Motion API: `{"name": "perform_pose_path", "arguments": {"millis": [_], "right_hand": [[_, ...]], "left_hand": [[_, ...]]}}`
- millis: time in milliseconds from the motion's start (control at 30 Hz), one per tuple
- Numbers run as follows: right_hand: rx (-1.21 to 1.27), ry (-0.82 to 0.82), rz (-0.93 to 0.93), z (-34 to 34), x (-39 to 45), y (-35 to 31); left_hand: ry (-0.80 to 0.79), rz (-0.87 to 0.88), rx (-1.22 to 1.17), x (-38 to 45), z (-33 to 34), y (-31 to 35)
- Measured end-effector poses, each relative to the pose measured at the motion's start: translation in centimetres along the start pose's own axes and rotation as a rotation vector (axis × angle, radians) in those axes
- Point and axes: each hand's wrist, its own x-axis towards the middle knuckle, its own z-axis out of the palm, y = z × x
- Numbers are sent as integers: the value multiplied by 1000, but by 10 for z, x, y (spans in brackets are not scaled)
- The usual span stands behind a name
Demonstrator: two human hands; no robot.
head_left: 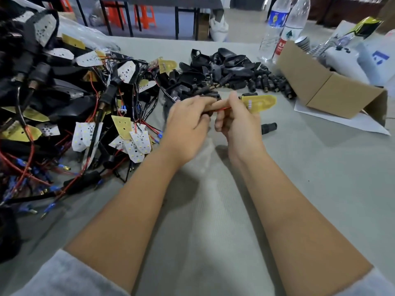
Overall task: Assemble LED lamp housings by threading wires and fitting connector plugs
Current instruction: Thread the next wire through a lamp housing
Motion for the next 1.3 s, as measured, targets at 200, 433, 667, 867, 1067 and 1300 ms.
{"name": "perform_pose_path", "arguments": {"millis": [200,433,667,867,1067,1300], "right_hand": [[477,94,70,-7,7,-12],[454,-65,45,-8,5,-19],[108,-19,-4,-6,-1,-13],[83,-36,15,-11,0,-11],[42,-106,74,-8,-1,-6],[295,-80,68,-2,1,-7]], "left_hand": [[62,43,317,1,-9,-7],[132,87,218,-4,-8,-12],[237,106,142,-4,-9,-8],[233,85,-11,-7,-5,-1],[221,112,-54,-7,2,2],[215,2,39,2,3,-16]]}}
